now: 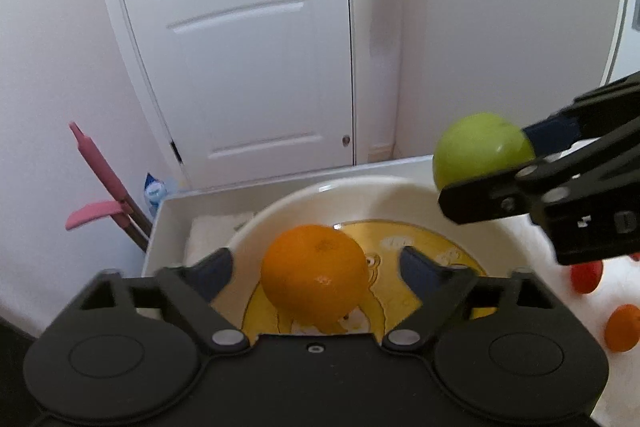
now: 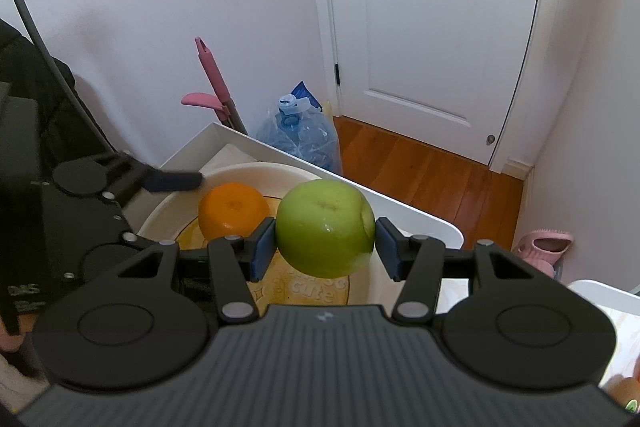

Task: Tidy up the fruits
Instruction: 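Carry the orange and green apple over the duck bowl with both tools, then lower the orange into the bowl with the left tool while the right tool releases the apple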

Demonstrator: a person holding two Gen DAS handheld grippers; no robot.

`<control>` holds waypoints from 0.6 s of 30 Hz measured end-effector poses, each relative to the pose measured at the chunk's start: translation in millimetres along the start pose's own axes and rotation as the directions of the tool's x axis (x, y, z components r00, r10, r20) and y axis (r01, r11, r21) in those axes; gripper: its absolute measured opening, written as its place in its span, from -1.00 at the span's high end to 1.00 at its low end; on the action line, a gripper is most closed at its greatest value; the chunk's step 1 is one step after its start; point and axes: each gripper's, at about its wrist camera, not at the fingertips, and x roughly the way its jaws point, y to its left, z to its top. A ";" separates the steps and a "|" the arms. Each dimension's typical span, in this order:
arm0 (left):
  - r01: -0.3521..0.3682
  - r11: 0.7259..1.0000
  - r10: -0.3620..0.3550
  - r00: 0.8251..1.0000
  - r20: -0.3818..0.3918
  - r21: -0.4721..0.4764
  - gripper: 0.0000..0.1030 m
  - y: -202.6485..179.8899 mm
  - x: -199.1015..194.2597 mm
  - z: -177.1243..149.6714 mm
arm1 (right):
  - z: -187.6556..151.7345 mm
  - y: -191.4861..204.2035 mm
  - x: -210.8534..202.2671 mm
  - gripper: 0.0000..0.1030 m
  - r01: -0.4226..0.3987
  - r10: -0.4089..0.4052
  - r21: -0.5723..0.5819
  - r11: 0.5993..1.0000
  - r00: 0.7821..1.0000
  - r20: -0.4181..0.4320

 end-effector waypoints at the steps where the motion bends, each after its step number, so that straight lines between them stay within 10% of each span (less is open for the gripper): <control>1: 0.001 1.000 -0.001 1.000 -0.005 0.003 -0.83 0.7 -1.2 0.3 | 0.6 -0.2 -0.1 -0.32 -0.003 0.003 -0.001 1.000 1.000 0.000; 18: -0.065 0.992 0.061 0.997 -0.041 -0.105 -0.84 -0.2 -41.3 -26.2 | -9.4 3.3 30.2 -0.32 -0.035 0.034 -0.092 0.995 0.999 -0.014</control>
